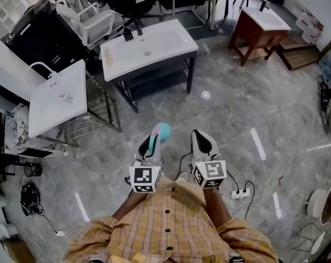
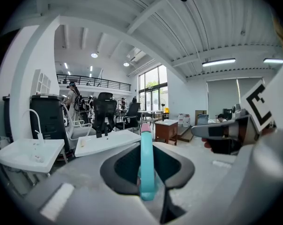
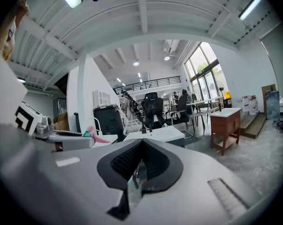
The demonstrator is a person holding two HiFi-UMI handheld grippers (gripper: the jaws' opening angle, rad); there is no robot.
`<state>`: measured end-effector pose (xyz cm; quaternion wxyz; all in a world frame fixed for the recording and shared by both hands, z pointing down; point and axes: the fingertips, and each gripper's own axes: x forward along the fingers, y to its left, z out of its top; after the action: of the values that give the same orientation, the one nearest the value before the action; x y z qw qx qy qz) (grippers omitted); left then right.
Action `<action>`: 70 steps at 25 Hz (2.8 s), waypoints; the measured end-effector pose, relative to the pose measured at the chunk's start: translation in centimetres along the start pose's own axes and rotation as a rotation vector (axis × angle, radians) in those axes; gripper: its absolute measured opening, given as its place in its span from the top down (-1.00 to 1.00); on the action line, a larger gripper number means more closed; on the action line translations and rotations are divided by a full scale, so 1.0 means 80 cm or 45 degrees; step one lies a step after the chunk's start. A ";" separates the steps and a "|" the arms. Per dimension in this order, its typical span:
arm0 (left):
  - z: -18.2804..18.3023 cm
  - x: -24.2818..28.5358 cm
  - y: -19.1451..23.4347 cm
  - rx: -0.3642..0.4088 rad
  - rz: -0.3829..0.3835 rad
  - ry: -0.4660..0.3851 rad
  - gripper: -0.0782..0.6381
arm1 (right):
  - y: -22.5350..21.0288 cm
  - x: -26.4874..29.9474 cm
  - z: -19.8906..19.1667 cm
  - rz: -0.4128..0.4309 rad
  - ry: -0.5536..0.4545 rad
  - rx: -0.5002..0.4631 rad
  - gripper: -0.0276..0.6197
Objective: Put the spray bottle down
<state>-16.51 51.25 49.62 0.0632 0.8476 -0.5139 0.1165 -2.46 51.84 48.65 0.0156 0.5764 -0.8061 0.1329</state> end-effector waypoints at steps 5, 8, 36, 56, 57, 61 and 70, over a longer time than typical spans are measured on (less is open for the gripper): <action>0.001 0.006 -0.028 0.008 -0.019 0.006 0.58 | -0.016 -0.013 -0.002 0.008 0.001 0.002 0.91; -0.003 0.020 -0.029 -0.008 -0.025 0.014 0.58 | -0.024 -0.004 -0.009 0.003 0.025 -0.003 0.91; 0.084 0.367 0.076 -0.099 -0.076 -0.029 0.58 | -0.189 0.296 0.091 -0.045 0.072 -0.082 0.91; 0.093 0.518 0.182 -0.091 -0.062 0.018 0.58 | -0.223 0.480 0.108 -0.018 0.110 -0.107 0.91; 0.091 0.522 0.185 -0.101 -0.058 0.025 0.58 | -0.225 0.485 0.107 -0.017 0.117 -0.109 0.91; 0.090 0.539 0.192 -0.121 -0.037 0.038 0.58 | -0.233 0.506 0.104 0.000 0.138 -0.108 0.91; 0.117 0.613 0.223 -0.066 0.052 0.035 0.58 | -0.278 0.598 0.138 0.083 0.086 -0.089 0.91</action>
<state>-9.27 -1.20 53.21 0.0898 0.8333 -0.5330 0.1159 3.72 -1.65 50.90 0.0587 0.5443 -0.8275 0.1245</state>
